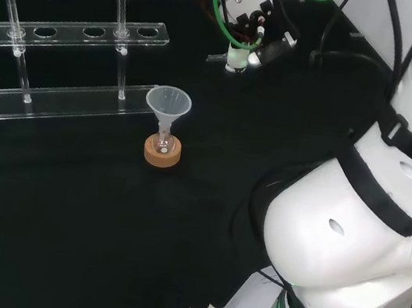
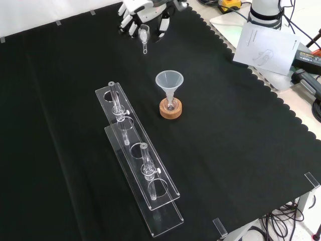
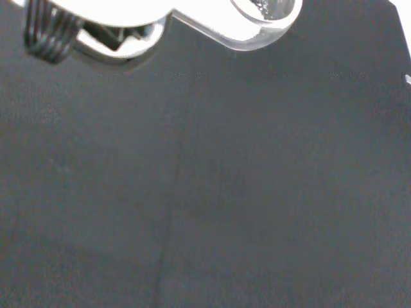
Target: Pour all the NaCl from the weighing funnel into the round-bottom flask.
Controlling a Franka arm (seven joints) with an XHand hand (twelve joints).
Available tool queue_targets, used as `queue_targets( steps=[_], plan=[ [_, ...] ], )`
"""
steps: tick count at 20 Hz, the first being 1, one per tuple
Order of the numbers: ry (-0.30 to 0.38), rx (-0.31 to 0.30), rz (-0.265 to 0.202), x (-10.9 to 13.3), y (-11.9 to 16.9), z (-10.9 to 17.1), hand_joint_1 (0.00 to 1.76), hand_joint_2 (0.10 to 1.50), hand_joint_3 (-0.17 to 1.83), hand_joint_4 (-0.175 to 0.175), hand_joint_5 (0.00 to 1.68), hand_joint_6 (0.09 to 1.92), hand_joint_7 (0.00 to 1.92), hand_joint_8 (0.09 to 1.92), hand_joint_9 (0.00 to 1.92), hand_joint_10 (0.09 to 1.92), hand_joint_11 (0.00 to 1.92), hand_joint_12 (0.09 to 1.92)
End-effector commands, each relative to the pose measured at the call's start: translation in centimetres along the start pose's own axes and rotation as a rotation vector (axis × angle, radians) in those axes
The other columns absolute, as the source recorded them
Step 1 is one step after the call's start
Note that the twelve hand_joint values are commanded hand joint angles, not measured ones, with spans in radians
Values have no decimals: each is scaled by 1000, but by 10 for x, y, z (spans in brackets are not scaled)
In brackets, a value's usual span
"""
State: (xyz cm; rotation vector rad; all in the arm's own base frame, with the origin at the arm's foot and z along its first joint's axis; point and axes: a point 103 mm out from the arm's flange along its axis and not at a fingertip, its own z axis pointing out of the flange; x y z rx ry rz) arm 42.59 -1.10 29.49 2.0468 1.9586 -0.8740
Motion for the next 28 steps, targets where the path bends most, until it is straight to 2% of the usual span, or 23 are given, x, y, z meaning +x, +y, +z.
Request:
queue_targets(
  steps=[1, 8, 11, 20, 24, 28],
  plan=[
    [-27, -5, -10, 14, -33, -4, 1104, 681, 660, 175, 1203, 800, 612, 644, 997, 368, 782, 1101],
    [-41, 8, -31, 29, -40, -1, 1104, 681, 661, 175, 1201, 805, 611, 645, 999, 364, 784, 1097],
    [-25, 20, -34, 36, -39, 0, 1103, 681, 662, 175, 1200, 807, 611, 645, 999, 363, 785, 1095],
    [-99, 39, -65, 56, -30, -8, 1103, 681, 664, 175, 1198, 812, 604, 644, 998, 357, 784, 1090],
    [-98, 34, -96, 56, -26, -4, 1103, 681, 665, 175, 1197, 813, 601, 644, 998, 355, 783, 1089],
    [-134, 51, -84, 63, -26, -6, 1103, 680, 666, 175, 1196, 815, 599, 644, 998, 353, 783, 1088]
  ],
)
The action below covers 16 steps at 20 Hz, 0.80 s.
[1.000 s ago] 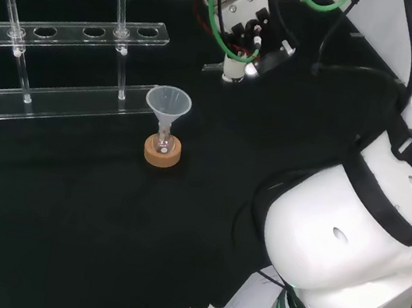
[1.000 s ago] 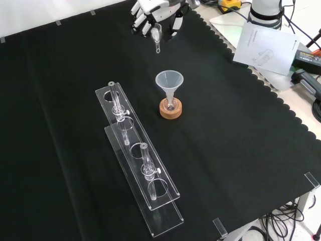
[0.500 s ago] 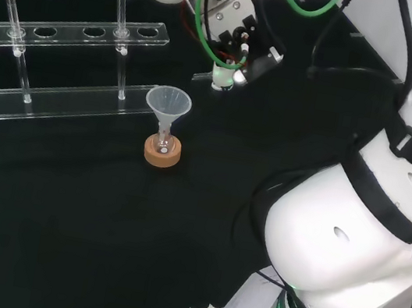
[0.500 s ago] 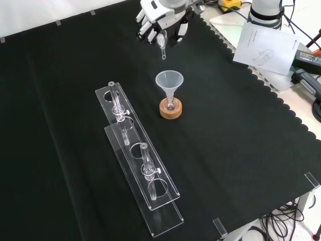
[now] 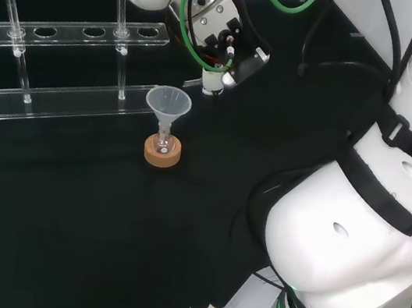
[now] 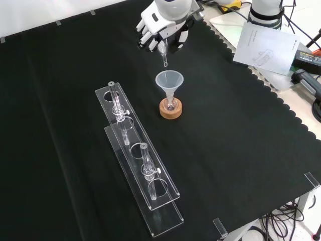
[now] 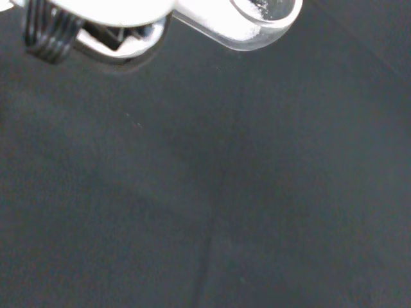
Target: Pour all the NaCl from the weighing funnel into the round-bottom flask.
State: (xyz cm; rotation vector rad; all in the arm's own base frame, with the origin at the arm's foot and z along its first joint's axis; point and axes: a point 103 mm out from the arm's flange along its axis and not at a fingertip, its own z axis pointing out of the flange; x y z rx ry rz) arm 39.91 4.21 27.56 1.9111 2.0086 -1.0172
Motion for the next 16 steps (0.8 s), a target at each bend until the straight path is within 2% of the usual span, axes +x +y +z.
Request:
queue_targets(
  steps=[1, 4, 12, 13, 16],
  plan=[
    [-56, 25, 9, 11, 2, -5, 1103, 680, 666, 175, 1196, 815, 599, 644, 998, 352, 783, 1088],
    [-83, 35, 17, 15, 2, -6, 1102, 680, 667, 175, 1196, 816, 598, 644, 998, 351, 783, 1088],
    [-95, 48, 20, 16, 4, -7, 1102, 680, 668, 175, 1195, 819, 596, 644, 996, 347, 785, 1088],
    [-91, 51, 18, 4, 5, 1, 1102, 680, 669, 175, 1194, 819, 596, 644, 995, 346, 785, 1088],
    [-80, 44, 13, -1, 5, 5, 1102, 680, 669, 175, 1194, 820, 595, 644, 995, 345, 785, 1087]
  ],
)
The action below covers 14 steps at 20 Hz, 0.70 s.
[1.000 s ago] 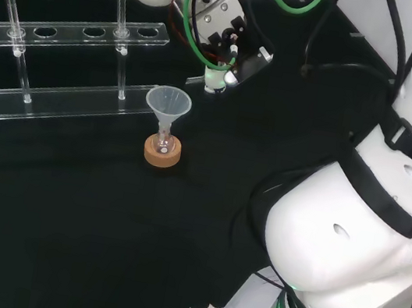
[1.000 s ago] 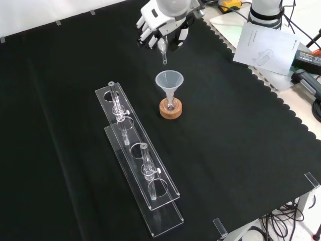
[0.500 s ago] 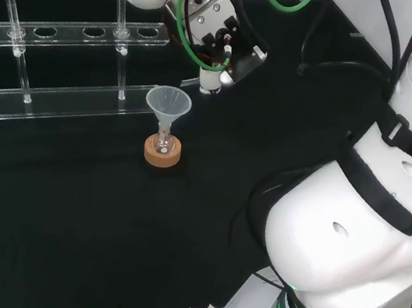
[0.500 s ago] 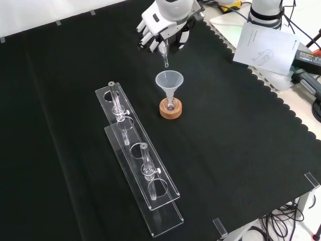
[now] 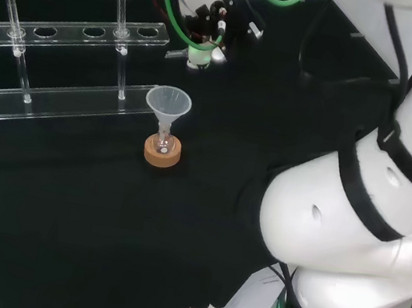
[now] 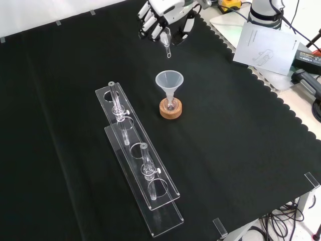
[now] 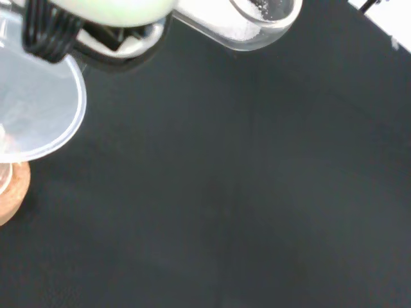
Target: Pour all the NaCl from the weighing funnel into the round-bottom flask.
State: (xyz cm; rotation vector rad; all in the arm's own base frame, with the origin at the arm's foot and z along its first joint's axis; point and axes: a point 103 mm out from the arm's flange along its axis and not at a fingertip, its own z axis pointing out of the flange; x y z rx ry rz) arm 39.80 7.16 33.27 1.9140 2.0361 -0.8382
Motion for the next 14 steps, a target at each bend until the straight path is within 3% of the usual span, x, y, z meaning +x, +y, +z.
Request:
queue_targets(
  steps=[1, 8, 11, 14],
  plan=[
    [-137, 150, -3, 3, 20, 68, 1102, 680, 669, 175, 1194, 820, 594, 644, 995, 345, 785, 1087],
    [-161, 121, -4, 23, 19, 51, 1102, 679, 671, 175, 1193, 822, 592, 645, 994, 342, 786, 1086],
    [-171, 115, -6, 23, 19, 49, 1102, 679, 671, 175, 1193, 822, 591, 645, 994, 341, 786, 1086],
    [-157, 111, -11, 7, 20, 59, 1102, 679, 671, 175, 1193, 823, 591, 645, 994, 340, 786, 1086]
  ],
)
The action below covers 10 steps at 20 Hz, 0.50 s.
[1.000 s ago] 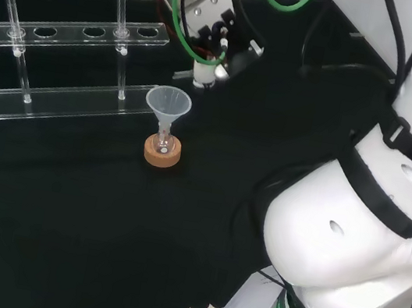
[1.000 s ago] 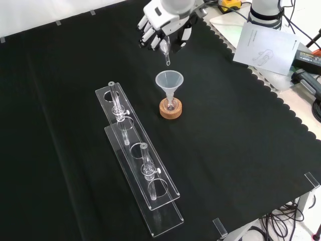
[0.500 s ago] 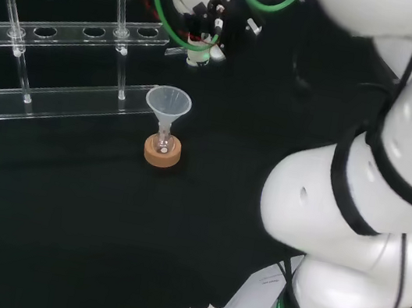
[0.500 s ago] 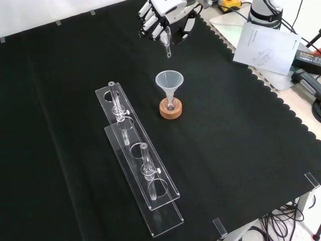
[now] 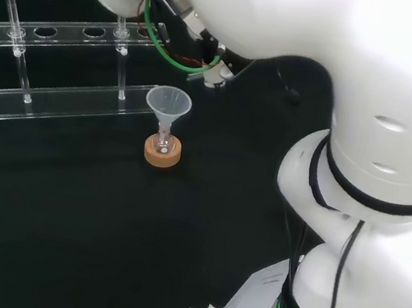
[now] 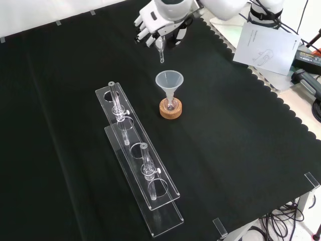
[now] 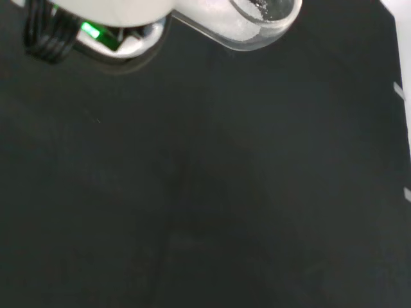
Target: Pour all the NaCl from the weighing funnel into the round-bottom flask.
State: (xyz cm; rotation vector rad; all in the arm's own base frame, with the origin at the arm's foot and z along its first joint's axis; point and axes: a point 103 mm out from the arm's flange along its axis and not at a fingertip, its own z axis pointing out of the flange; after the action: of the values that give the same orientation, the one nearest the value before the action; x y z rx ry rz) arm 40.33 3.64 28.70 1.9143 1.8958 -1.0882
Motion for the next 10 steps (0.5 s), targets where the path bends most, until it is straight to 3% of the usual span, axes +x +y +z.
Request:
queue_targets(
  steps=[1, 10],
  plan=[
    [-36, -35, -51, 13, 3, 1, 1102, 679, 672, 175, 1193, 823, 591, 645, 994, 340, 787, 1085],
    [-78, -42, -52, 31, -1, -17, 1102, 679, 673, 175, 1192, 825, 590, 646, 994, 337, 789, 1085]
  ],
)
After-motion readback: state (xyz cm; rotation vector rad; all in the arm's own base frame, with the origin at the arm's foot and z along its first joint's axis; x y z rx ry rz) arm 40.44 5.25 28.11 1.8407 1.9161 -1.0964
